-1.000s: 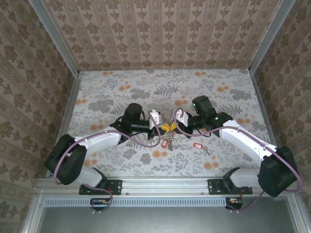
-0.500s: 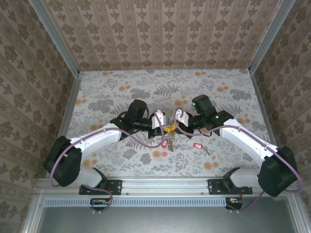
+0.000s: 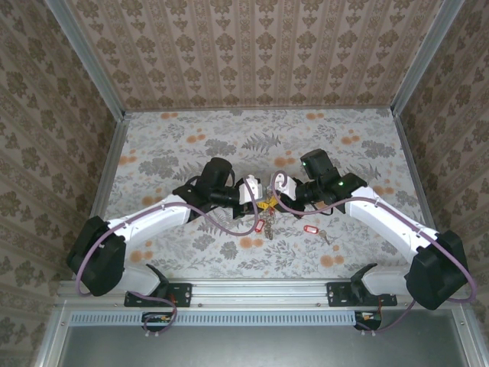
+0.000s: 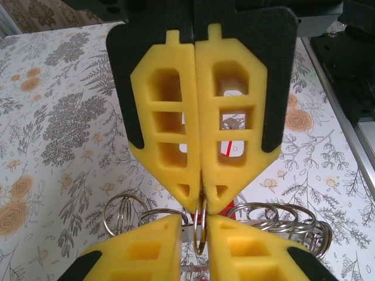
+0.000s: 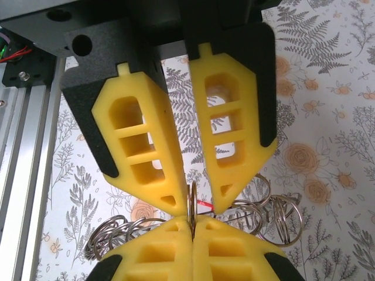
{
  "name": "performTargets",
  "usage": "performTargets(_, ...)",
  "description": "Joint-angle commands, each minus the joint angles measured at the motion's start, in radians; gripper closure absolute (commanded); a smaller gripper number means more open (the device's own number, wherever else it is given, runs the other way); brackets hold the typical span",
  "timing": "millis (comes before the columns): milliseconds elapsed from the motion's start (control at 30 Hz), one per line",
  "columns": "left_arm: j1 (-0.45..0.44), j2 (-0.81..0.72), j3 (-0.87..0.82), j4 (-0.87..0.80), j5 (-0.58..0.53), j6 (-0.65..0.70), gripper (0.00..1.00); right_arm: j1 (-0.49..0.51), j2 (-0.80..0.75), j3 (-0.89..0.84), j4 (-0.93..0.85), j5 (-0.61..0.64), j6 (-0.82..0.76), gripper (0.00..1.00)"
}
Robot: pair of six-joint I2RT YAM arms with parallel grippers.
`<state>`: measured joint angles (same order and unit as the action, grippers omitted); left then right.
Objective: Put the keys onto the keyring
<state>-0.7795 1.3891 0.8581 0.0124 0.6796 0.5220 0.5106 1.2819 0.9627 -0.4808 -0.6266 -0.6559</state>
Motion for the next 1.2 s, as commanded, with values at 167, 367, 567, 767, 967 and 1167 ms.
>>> performTargets(167, -0.005, -0.043, 0.009, 0.049, -0.029, 0.003, 1.0, 0.009, -0.002, 0.023, -0.006, -0.013, -0.016, 0.98)
performTargets(367, 0.038, -0.054, -0.064, 0.25, 0.138, -0.13, 1.0, -0.042, -0.024, -0.058, 0.11, -0.114, 0.03, 0.86)
performTargets(567, 0.043, -0.032, -0.085, 0.331, 0.253, -0.19, 1.0, -0.053, -0.018, -0.082, 0.171, -0.188, 0.052, 0.85)
performTargets(767, 0.045, -0.03, -0.11, 0.39, 0.257, -0.222, 1.0, -0.066, -0.021, -0.079, 0.175, -0.196, 0.06, 0.95)
performTargets(967, 0.035, -0.054, -0.075, 0.192, 0.11, -0.102, 0.81, -0.064, -0.036, -0.052, 0.131, -0.183, 0.057, 1.0)
performTargets(1167, 0.013, -0.06, -0.004, 0.008, 0.003, 0.01, 0.77, -0.048, -0.034, -0.02, 0.067, -0.13, 0.028, 1.0)
